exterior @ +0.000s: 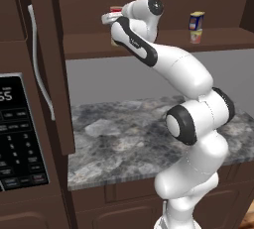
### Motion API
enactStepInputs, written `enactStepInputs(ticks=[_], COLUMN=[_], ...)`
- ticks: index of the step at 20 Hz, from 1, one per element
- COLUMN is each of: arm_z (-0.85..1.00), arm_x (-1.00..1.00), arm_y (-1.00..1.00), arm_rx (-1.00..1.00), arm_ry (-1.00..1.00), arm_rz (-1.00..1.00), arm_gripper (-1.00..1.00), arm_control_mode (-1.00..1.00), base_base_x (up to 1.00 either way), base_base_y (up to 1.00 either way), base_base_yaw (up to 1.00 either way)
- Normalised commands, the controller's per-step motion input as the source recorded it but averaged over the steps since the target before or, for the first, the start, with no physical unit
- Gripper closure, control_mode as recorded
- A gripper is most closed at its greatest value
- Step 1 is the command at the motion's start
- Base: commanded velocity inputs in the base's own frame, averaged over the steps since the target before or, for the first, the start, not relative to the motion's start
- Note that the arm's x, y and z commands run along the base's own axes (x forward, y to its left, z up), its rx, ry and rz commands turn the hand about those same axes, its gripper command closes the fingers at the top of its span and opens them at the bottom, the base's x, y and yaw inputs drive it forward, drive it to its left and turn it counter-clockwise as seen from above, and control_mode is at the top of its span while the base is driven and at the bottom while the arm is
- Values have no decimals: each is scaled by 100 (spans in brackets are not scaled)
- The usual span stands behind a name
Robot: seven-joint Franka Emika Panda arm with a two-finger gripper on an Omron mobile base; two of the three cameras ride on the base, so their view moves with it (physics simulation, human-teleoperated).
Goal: Stack two cans on top of the other two cans in the cabinet.
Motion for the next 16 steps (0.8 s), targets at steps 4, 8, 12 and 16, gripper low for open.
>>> enactStepInputs(ticks=[4,8,12,16], arm_z=[-20,-13,-10,-9], arm_x=[0,-1,-7,-9], arm_y=[1,0,0,-1], arm_rx=[0,0,0,0], arm_ry=[0,0,0,0], arm_rz=[0,0,0,0], arm_gripper=[-100,-100,-100,-100], arm_control_mode=[-100,-100,-100,-100], base_base_x=[0,0,0,0], base_base_y=[0,0,0,0], base_base_yaw=[0,0,0,0])
